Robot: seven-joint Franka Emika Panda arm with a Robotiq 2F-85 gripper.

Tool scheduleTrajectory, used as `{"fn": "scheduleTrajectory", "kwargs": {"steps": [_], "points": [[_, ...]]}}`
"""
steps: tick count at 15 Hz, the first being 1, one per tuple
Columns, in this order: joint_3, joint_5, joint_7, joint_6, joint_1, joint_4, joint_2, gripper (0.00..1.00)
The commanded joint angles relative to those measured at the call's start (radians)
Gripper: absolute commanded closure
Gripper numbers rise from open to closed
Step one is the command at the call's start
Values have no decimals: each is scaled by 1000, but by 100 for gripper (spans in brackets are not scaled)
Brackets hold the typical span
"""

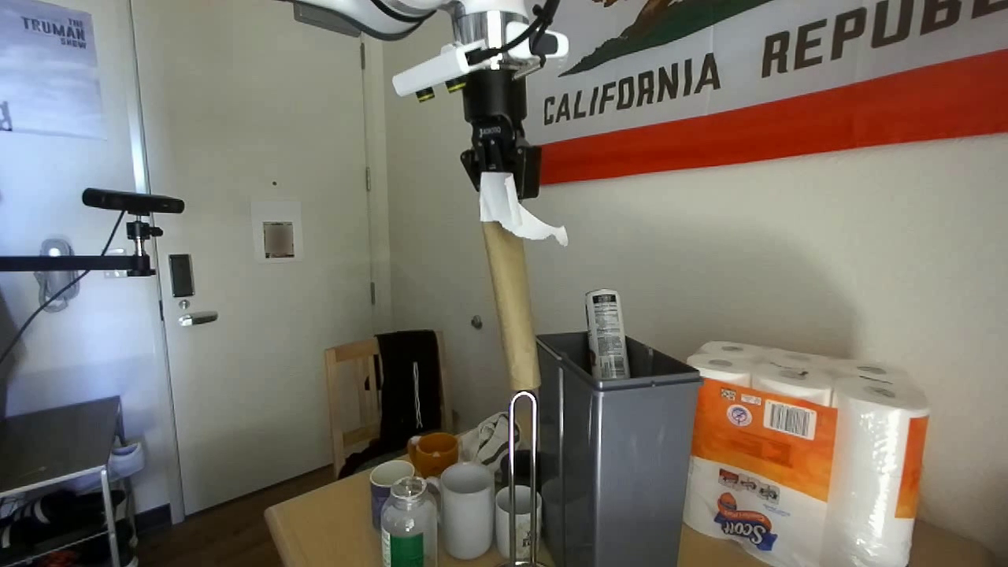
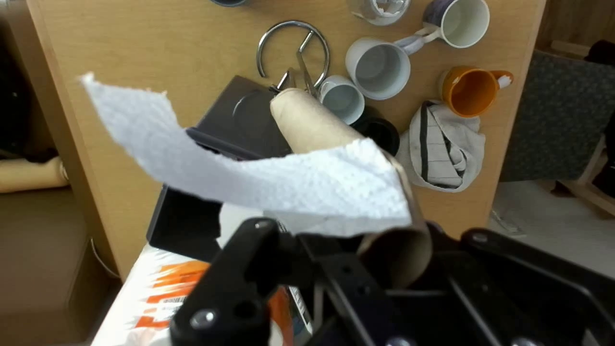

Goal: Take the paper towel core and place it on the paper towel stand

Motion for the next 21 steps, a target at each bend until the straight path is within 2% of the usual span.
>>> {"fn": "scheduleTrajectory", "kwargs": {"steps": [1, 21], "points": [[8, -3, -12, 37, -8, -42, -30, 97], [-1, 104, -18, 69, -31, -93, -20, 97]]}}
